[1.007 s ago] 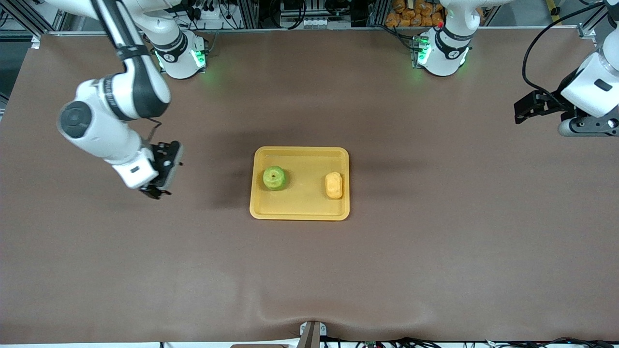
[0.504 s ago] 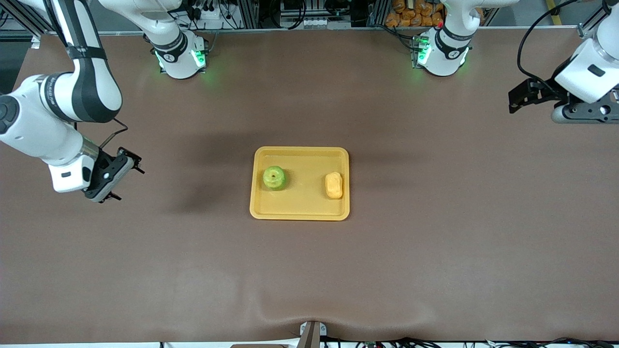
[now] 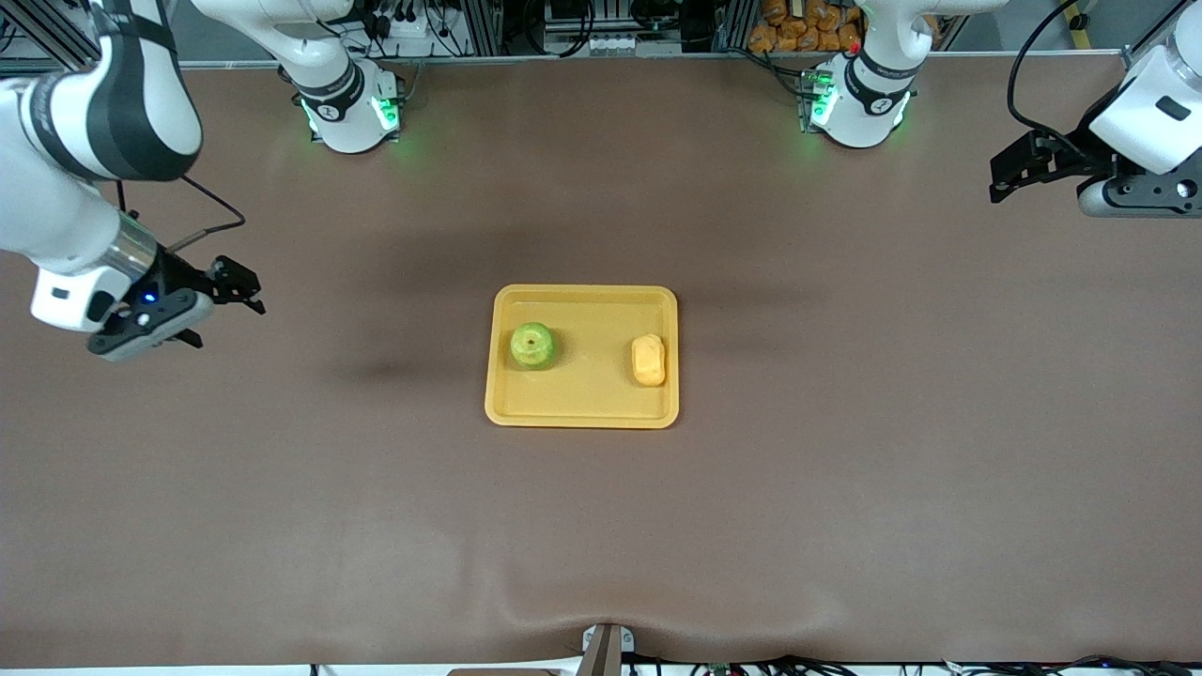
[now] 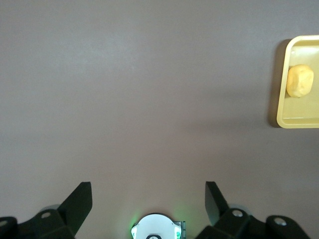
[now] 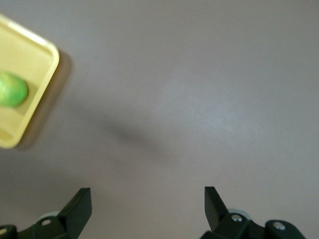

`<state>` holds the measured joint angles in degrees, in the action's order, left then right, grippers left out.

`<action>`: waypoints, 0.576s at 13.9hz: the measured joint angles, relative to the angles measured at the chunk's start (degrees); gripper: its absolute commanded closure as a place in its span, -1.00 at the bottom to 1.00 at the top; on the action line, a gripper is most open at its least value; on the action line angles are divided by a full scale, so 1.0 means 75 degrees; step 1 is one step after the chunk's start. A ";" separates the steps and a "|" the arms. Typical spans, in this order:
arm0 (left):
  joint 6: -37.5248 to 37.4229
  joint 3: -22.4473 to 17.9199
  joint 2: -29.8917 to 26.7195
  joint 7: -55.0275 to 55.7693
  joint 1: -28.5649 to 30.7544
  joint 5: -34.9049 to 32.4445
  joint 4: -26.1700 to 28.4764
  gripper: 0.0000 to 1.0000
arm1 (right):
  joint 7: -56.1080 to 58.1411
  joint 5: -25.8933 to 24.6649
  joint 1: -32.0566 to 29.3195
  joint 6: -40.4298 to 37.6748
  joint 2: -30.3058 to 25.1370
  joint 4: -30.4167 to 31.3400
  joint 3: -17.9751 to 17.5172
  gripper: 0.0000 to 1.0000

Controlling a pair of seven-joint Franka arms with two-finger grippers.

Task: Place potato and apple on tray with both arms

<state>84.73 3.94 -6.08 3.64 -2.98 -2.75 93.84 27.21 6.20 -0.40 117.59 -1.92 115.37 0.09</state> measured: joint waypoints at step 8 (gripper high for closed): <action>-0.0094 0.0056 0.0012 -0.0002 -0.0069 0.0019 0.0069 -1.00 | -0.1836 -0.0232 -0.0604 -0.1778 -0.0711 -0.1157 0.0045 -1.00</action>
<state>84.02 4.35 -5.99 3.62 -3.49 -2.61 94.35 13.44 4.46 -4.93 104.26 -7.25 106.69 0.43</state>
